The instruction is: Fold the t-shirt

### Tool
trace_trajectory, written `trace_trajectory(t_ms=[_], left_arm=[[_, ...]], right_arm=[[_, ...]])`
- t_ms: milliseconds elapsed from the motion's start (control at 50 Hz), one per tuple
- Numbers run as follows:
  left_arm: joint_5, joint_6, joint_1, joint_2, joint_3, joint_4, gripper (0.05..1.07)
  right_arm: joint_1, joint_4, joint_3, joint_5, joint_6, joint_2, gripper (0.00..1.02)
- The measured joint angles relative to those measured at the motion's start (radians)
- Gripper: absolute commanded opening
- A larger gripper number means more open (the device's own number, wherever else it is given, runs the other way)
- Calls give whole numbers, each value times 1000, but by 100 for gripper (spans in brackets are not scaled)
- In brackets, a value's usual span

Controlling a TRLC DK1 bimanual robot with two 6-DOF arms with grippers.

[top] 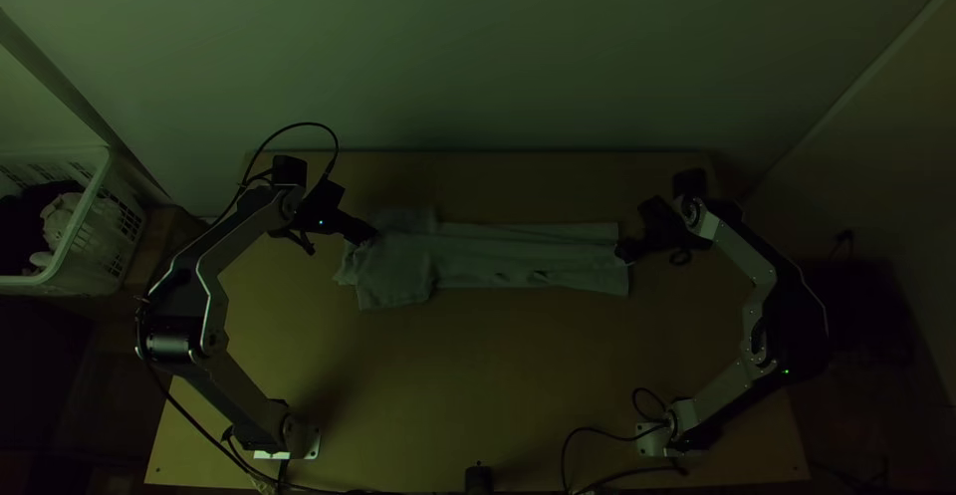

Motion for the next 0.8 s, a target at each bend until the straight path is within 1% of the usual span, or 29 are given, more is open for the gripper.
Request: trace_trajectory(t_ms=[200, 500, 800], left_arm=[[18, -25, 35, -24, 0, -1, 103], [26, -26, 75, -52, -12, -34, 103], [123, -52, 141, -53, -28, -108, 103]], right_arm=[[-1, -3, 0, 0, 4, -29, 98], [-1, -7, -1, 0, 8, -71, 98], [-1, -19, -5, 0, 8, -76, 98]])
